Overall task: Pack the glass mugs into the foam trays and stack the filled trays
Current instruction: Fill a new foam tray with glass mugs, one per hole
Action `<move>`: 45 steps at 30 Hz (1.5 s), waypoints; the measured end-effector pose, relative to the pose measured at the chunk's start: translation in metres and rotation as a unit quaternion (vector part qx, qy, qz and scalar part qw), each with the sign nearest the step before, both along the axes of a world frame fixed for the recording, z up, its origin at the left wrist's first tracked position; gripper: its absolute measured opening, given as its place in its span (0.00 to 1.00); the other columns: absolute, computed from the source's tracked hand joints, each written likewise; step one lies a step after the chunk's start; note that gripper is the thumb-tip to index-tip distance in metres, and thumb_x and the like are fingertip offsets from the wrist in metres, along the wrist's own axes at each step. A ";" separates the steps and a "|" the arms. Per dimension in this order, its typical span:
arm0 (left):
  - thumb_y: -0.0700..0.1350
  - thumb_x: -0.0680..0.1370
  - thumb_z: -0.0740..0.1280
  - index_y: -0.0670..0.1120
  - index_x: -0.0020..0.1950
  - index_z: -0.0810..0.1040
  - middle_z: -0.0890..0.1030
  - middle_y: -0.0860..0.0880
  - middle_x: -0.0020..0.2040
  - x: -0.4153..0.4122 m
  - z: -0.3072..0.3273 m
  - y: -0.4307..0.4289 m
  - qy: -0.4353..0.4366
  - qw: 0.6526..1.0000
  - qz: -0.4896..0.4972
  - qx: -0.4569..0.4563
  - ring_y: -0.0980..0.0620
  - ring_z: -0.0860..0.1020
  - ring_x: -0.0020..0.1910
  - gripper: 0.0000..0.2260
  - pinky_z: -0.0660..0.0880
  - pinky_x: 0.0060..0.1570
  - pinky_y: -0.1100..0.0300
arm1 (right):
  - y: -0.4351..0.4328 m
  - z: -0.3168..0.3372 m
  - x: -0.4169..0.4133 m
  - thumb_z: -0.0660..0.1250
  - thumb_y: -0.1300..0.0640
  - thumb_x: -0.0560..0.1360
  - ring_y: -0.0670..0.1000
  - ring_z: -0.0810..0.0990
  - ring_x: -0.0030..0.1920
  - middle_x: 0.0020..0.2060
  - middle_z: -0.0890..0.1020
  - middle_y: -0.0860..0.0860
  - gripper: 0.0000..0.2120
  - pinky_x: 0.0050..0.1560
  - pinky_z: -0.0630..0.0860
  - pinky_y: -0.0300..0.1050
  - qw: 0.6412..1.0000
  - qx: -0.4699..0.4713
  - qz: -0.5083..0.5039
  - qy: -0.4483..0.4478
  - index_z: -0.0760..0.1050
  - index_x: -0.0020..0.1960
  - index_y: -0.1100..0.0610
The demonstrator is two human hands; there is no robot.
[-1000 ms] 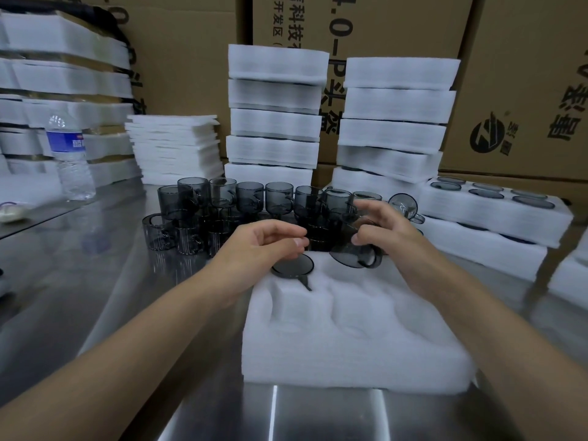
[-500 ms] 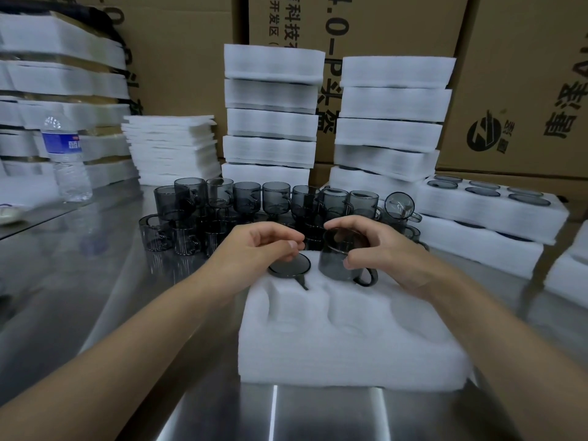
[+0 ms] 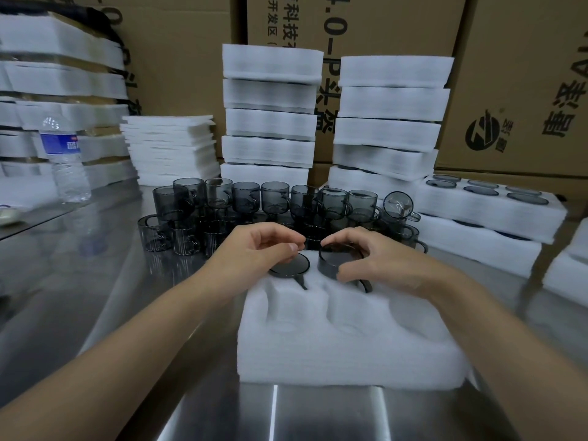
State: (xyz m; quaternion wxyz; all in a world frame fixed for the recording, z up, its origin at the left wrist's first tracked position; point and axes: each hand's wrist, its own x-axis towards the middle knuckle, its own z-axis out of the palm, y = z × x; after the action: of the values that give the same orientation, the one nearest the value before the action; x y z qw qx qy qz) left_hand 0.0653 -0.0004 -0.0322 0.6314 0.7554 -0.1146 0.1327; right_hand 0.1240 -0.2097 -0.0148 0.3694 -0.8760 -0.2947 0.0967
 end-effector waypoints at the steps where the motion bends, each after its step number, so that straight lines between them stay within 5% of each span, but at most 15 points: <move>1: 0.36 0.75 0.69 0.49 0.45 0.84 0.85 0.49 0.45 -0.002 0.000 -0.001 -0.005 1.000 -0.008 0.007 0.59 0.82 0.43 0.09 0.75 0.44 0.70 | 0.000 0.001 -0.001 0.69 0.36 0.56 0.41 0.75 0.56 0.54 0.78 0.39 0.23 0.59 0.69 0.42 1.000 0.024 -0.009 0.013 0.77 0.52 0.35; 4: 0.37 0.75 0.69 0.52 0.50 0.84 0.84 0.50 0.49 -0.008 0.002 -0.003 -0.010 0.997 -0.057 0.060 0.56 0.82 0.47 0.11 0.76 0.49 0.66 | 0.002 0.002 -0.001 0.63 0.28 0.63 0.38 0.78 0.53 0.48 0.82 0.38 0.21 0.53 0.69 0.38 0.992 0.083 -0.093 -0.001 0.79 0.47 0.40; 7: 0.39 0.76 0.68 0.57 0.55 0.82 0.81 0.60 0.57 -0.010 0.002 -0.003 -0.026 0.982 -0.091 0.161 0.55 0.81 0.52 0.14 0.76 0.54 0.61 | 0.001 0.000 0.003 0.57 0.36 0.76 0.46 0.77 0.47 0.44 0.81 0.44 0.18 0.40 0.67 0.38 0.974 0.002 -0.207 -0.090 0.78 0.46 0.48; 12: 0.39 0.76 0.69 0.56 0.58 0.80 0.77 0.64 0.61 -0.010 0.002 -0.002 -0.024 0.974 -0.100 0.204 0.66 0.74 0.60 0.15 0.71 0.57 0.70 | -0.002 -0.002 0.004 0.58 0.38 0.77 0.49 0.69 0.33 0.32 0.73 0.52 0.26 0.33 0.62 0.43 0.971 -0.070 -0.208 -0.091 0.78 0.49 0.62; 16: 0.42 0.76 0.69 0.59 0.59 0.79 0.76 0.67 0.60 -0.008 0.002 -0.001 -0.022 0.964 -0.099 0.247 0.71 0.71 0.61 0.15 0.66 0.60 0.76 | -0.006 -0.002 0.007 0.60 0.36 0.75 0.48 0.70 0.34 0.34 0.74 0.49 0.23 0.34 0.63 0.43 0.977 -0.077 -0.181 -0.082 0.79 0.46 0.57; 27: 0.44 0.77 0.69 0.66 0.55 0.78 0.76 0.65 0.60 -0.004 0.001 0.002 -0.024 0.950 -0.110 0.292 0.70 0.70 0.62 0.16 0.64 0.66 0.68 | -0.007 -0.010 0.017 0.65 0.37 0.73 0.46 0.67 0.29 0.29 0.72 0.47 0.19 0.32 0.63 0.42 0.980 -0.076 -0.158 -0.096 0.73 0.37 0.52; 29: 0.44 0.77 0.69 0.67 0.54 0.78 0.76 0.66 0.59 -0.004 0.000 0.002 -0.025 0.952 -0.110 0.286 0.70 0.71 0.62 0.16 0.64 0.66 0.68 | -0.009 -0.011 0.019 0.65 0.39 0.74 0.42 0.70 0.29 0.32 0.76 0.44 0.15 0.32 0.65 0.40 0.979 -0.027 -0.178 -0.095 0.76 0.40 0.50; 32: 0.44 0.77 0.69 0.67 0.53 0.78 0.77 0.67 0.59 -0.004 -0.001 0.002 -0.030 0.954 -0.113 0.277 0.69 0.71 0.62 0.16 0.65 0.65 0.69 | -0.009 -0.012 0.025 0.59 0.48 0.80 0.45 0.76 0.47 0.53 0.79 0.49 0.09 0.43 0.67 0.41 0.975 0.000 -0.194 -0.108 0.76 0.55 0.49; 37: 0.43 0.77 0.69 0.66 0.53 0.79 0.77 0.68 0.57 -0.004 -0.001 0.000 -0.036 0.956 -0.110 0.271 0.70 0.72 0.61 0.16 0.65 0.61 0.75 | -0.010 -0.013 0.029 0.51 0.52 0.82 0.56 0.67 0.69 0.72 0.67 0.52 0.19 0.60 0.64 0.43 0.965 -0.139 -0.207 -0.085 0.65 0.72 0.46; 42: 0.43 0.77 0.69 0.67 0.52 0.79 0.77 0.70 0.56 -0.003 -0.002 0.000 -0.038 0.957 -0.109 0.264 0.69 0.73 0.60 0.16 0.66 0.61 0.74 | -0.007 -0.009 0.027 0.48 0.55 0.82 0.52 0.69 0.67 0.71 0.69 0.49 0.21 0.50 0.60 0.37 0.967 -0.154 -0.190 -0.072 0.64 0.73 0.47; 45: 0.43 0.77 0.69 0.67 0.52 0.79 0.78 0.69 0.56 -0.003 -0.003 0.000 -0.038 0.959 -0.108 0.258 0.69 0.73 0.60 0.16 0.67 0.62 0.73 | -0.006 -0.011 0.028 0.50 0.53 0.80 0.53 0.73 0.53 0.60 0.77 0.52 0.15 0.45 0.65 0.43 0.959 -0.153 -0.226 -0.076 0.69 0.64 0.49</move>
State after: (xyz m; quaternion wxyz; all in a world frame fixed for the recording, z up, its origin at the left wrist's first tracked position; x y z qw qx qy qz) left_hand 0.0622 -0.0004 -0.0349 0.4208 0.8702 -0.2497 0.0582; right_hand 0.1521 -0.2161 -0.0259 0.2192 -0.9706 -0.0985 -0.0124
